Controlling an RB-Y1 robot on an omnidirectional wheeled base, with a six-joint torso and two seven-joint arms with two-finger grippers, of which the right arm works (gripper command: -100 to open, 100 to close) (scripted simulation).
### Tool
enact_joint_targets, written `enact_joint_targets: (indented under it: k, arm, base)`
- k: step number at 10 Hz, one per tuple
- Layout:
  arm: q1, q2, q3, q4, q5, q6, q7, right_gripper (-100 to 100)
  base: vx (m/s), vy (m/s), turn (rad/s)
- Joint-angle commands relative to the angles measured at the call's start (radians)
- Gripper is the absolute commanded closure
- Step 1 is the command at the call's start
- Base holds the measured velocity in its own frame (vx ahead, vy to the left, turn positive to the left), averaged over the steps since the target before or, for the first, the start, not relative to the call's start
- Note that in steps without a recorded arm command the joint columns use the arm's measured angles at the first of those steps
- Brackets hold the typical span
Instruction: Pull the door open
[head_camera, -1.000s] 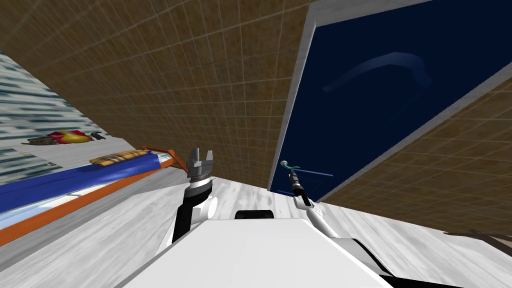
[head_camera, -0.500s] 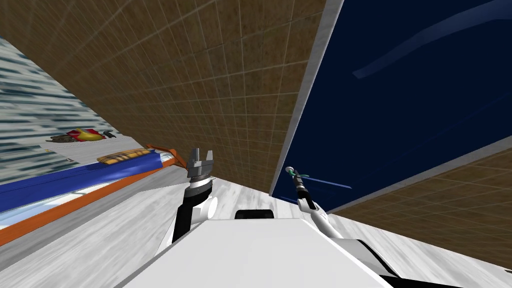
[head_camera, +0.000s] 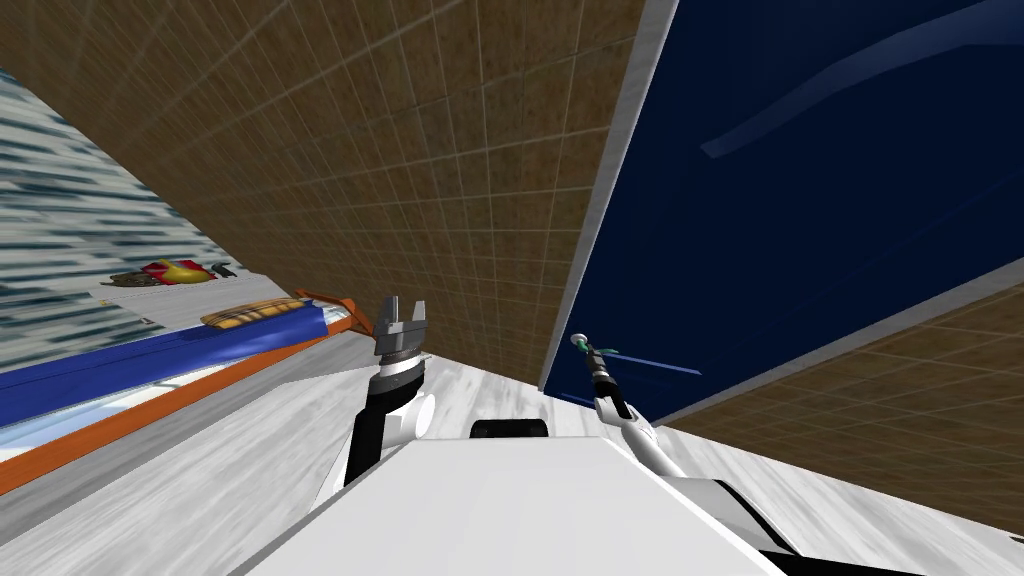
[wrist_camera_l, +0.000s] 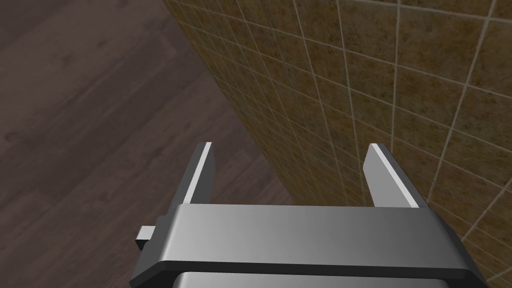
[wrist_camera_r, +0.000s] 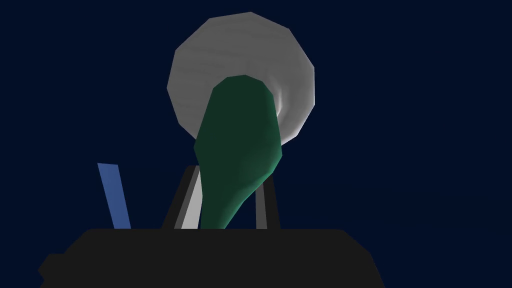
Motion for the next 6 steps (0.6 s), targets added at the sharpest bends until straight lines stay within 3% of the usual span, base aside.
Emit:
enact_joint_targets:
  k: [1,6]
  arm:
    - [-0.001,-0.001,0.000,-0.001,0.000,-0.002,0.001,100]
    - [0.021,-0.036,0.052,-0.015,0.020,-0.023,-0.056,100]
  base:
    - [0.000,0.000,0.000]
    - [-0.181,-0.051,0.111]
